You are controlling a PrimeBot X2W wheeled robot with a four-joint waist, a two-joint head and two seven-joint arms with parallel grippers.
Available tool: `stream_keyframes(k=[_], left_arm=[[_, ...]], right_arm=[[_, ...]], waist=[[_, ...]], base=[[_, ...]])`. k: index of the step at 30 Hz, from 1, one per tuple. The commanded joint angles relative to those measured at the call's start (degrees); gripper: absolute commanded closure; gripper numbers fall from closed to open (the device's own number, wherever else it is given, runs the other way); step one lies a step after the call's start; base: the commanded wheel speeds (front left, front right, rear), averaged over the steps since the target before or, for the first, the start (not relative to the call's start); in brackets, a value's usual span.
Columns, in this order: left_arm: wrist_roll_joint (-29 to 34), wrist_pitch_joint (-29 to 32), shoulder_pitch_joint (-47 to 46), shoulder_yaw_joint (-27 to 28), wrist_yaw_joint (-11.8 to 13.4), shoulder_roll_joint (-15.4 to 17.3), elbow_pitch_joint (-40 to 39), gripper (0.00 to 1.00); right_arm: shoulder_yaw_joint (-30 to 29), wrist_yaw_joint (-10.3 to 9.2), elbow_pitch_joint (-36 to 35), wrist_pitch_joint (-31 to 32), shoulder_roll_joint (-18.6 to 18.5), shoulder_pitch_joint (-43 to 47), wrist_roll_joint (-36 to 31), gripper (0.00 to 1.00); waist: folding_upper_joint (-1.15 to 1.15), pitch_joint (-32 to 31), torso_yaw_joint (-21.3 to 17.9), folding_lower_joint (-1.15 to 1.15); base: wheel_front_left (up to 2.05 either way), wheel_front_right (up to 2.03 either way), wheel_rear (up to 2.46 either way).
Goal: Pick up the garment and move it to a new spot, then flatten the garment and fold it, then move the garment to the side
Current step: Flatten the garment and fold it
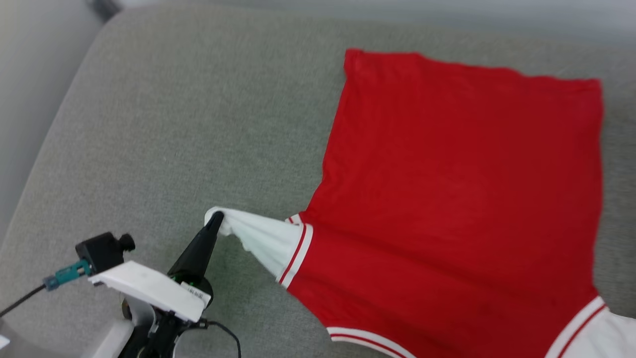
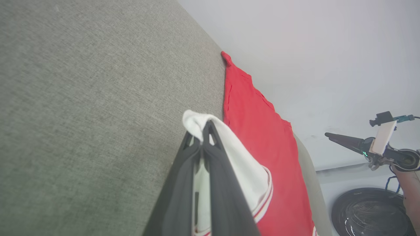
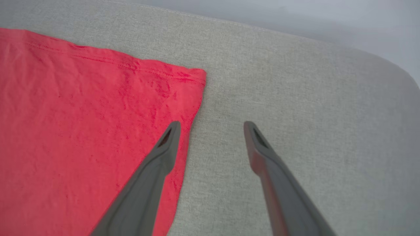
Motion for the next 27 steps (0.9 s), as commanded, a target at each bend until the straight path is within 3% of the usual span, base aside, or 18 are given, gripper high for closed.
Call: stream_keyframes(k=[1, 11, 17, 18, 19, 20, 21, 22, 27], left_arm=[[0.2, 0.0, -2.1, 0.1, -0.9, -0.2, 0.2, 1.0], [0.3, 0.7, -6.8, -1.3, -3.4, -1.2, 2.7, 1.0], [0.3, 0.6, -8.3, -1.8, -3.7, -0.9, 3.9, 1.0], [0.2, 0.5, -8.5, -1.8, -3.8, -0.7, 4.0, 1.0], [0.1, 0.4, -8.7, -1.7, -3.8, -0.6, 4.1, 1.0], [0.1, 0.4, -8.8, -1.8, -3.8, -0.5, 4.1, 1.0], [-0.1, 0.4, -8.8, -1.8, -3.8, -0.5, 4.2, 1.0], [-0.2, 0.4, -8.8, -1.8, -3.8, -0.4, 4.2, 1.0], [-0.3, 0.3, -8.7, -2.1, -3.9, 0.1, 4.2, 1.0]], right_arm=[[-1.2, -0.02, 0.2, 0.1, 1.2, -2.5, -1.4, 0.0], [-5.8, -0.03, 2.8, 2.3, 4.3, -7.1, -12.7, 0.0], [-6.1, 0.06, 4.7, 2.9, 7.4, -5.1, -15.3, 0.0], [-5.8, 0.06, 5.0, 3.4, 7.6, -4.7, -15.3, 0.08], [-5.6, 0.07, 5.3, 4.0, 7.7, -4.4, -15.1, 0.4], [-5.9, 0.07, 5.6, 4.4, 7.9, -4.1, -14.8, 0.55], [-5.1, 0.06, 5.4, 4.9, 8.3, -3.8, -14.5, 0.84], [-5.0, 0.09, 5.3, 5.3, 8.4, -3.5, -14.1, 1.0], [-5.2, 0.05, 4.2, 6.2, 7.9, -1.3, -12.6, 1.0]], waist=[[0.0, 7.0, 4.0, -0.01], [0.0, 14.4, 7.2, -0.01], [0.0, 15.7, 7.4, -0.01], [0.0, 15.8, 7.4, -0.01], [0.0, 15.9, 7.2, -0.01], [0.0, 16.0, 7.0, -0.01], [0.0, 16.1, 6.8, -0.01], [0.0, 16.1, 6.5, -0.01], [0.0, 15.4, 5.0, -0.01]], base=[[0.0, 0.0, 0.0], [0.0, 0.0, 0.0], [0.0, 0.0, 0.0], [0.0, 0.0, 0.0], [0.0, 0.0, 0.0], [0.0, 0.0, 0.0], [0.0, 0.0, 0.0], [0.0, 0.0, 0.0], [0.0, 0.0, 0.0]])
